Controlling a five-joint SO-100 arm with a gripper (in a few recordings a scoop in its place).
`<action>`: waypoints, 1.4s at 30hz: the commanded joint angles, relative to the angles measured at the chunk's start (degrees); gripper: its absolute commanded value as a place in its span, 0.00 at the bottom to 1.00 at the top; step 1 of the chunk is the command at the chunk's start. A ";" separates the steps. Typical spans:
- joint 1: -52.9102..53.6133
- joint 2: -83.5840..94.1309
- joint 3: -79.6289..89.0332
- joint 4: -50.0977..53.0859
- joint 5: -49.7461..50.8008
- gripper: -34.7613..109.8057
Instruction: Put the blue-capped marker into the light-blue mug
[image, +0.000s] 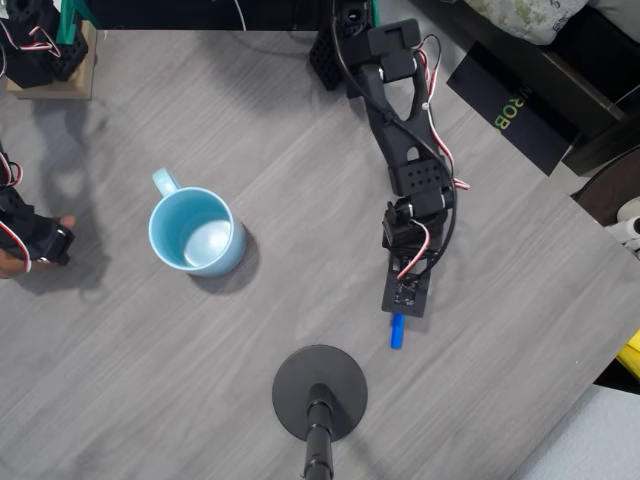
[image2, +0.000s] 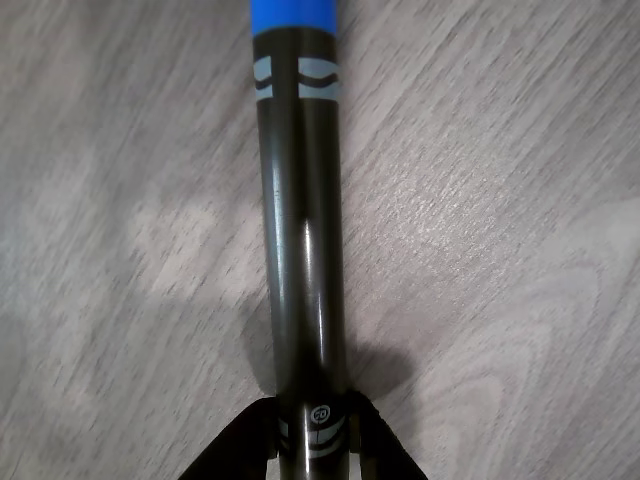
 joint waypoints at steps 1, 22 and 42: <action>-0.35 1.32 -0.53 -0.09 0.53 0.24; 0.00 31.29 -0.09 14.50 2.46 0.24; 9.14 56.43 9.67 18.02 -2.29 0.24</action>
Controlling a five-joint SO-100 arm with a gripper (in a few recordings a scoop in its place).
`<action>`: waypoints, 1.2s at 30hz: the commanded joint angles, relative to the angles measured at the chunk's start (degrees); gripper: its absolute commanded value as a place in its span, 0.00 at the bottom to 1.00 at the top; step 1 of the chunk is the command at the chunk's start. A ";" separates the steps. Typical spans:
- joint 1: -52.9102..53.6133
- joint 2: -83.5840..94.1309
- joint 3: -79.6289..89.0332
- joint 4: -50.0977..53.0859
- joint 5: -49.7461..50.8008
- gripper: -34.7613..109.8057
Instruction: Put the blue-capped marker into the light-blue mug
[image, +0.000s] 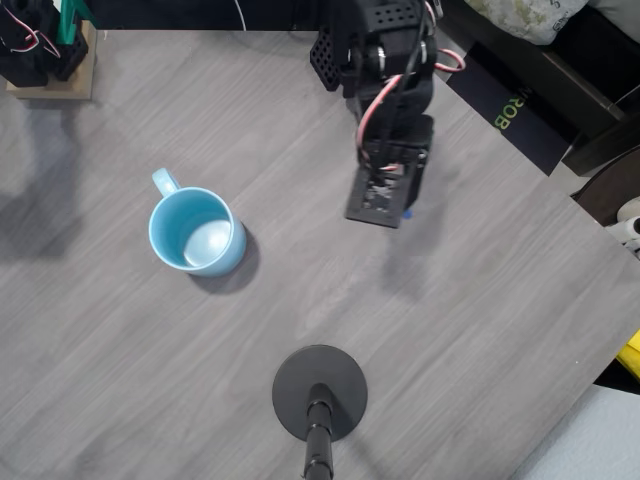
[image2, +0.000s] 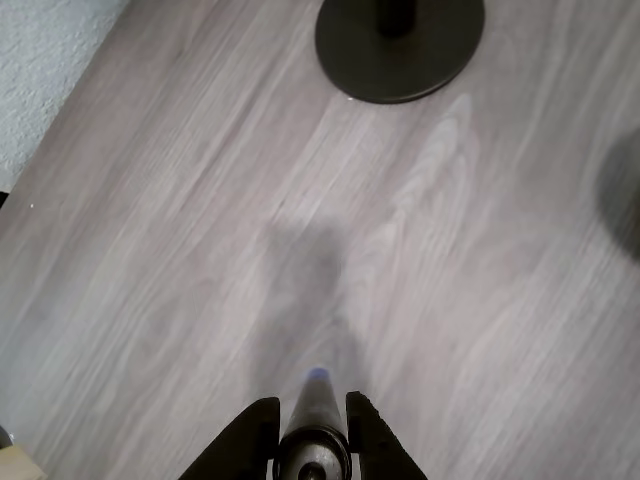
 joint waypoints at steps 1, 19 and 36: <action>1.93 3.16 0.35 -1.93 -0.79 0.24; 16.08 24.17 11.78 -21.62 -5.10 0.24; 25.75 44.65 46.67 -52.65 -12.48 0.24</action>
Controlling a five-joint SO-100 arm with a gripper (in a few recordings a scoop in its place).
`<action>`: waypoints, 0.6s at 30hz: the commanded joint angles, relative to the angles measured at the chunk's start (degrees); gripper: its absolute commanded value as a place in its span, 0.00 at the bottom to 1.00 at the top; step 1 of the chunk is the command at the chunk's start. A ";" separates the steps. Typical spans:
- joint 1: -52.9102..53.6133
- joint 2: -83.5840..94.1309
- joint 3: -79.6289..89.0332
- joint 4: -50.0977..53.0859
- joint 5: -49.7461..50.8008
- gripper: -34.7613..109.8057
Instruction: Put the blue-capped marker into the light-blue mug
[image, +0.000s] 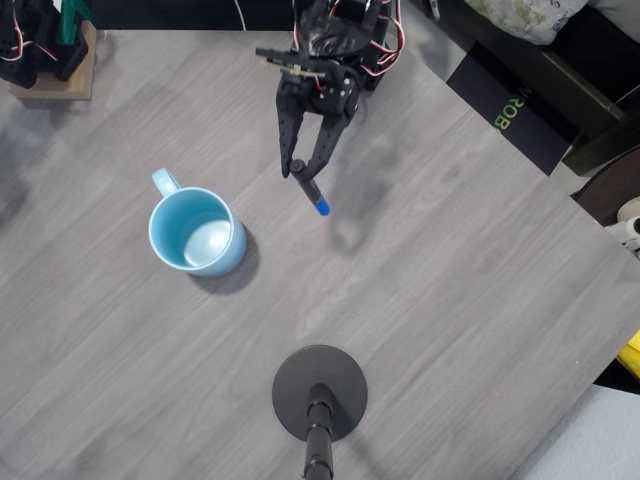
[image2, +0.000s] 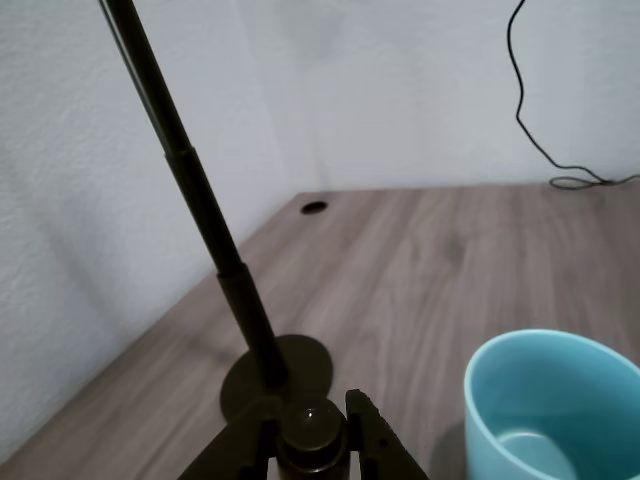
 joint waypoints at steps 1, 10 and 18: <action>0.35 4.66 7.91 -7.21 -1.58 0.24; 2.37 4.92 13.71 -21.53 -4.57 0.24; 2.55 3.87 14.06 -8.09 -1.85 0.25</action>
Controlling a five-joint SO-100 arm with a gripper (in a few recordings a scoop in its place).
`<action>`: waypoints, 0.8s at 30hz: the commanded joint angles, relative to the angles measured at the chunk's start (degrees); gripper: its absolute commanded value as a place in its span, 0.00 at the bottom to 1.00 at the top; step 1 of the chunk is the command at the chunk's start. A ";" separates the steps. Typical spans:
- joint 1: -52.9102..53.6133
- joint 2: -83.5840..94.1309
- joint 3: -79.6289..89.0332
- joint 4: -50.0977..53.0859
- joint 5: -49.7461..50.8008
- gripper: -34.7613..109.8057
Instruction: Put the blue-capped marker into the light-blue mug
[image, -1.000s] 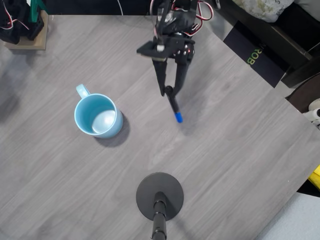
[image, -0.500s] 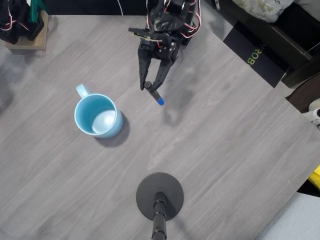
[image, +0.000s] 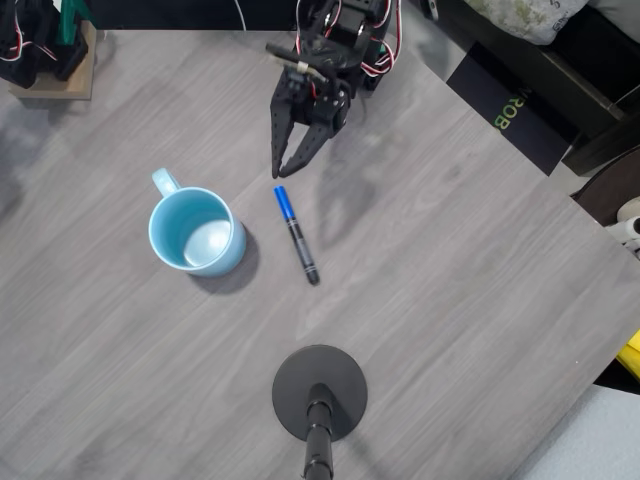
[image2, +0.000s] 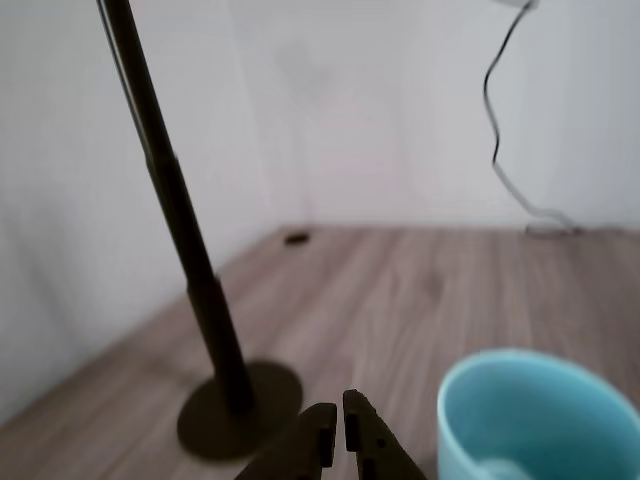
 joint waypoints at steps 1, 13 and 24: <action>0.00 -2.37 -0.62 10.20 4.04 0.25; -20.21 -23.47 -14.15 48.87 12.13 0.32; -18.37 -51.68 -39.64 61.35 5.71 0.34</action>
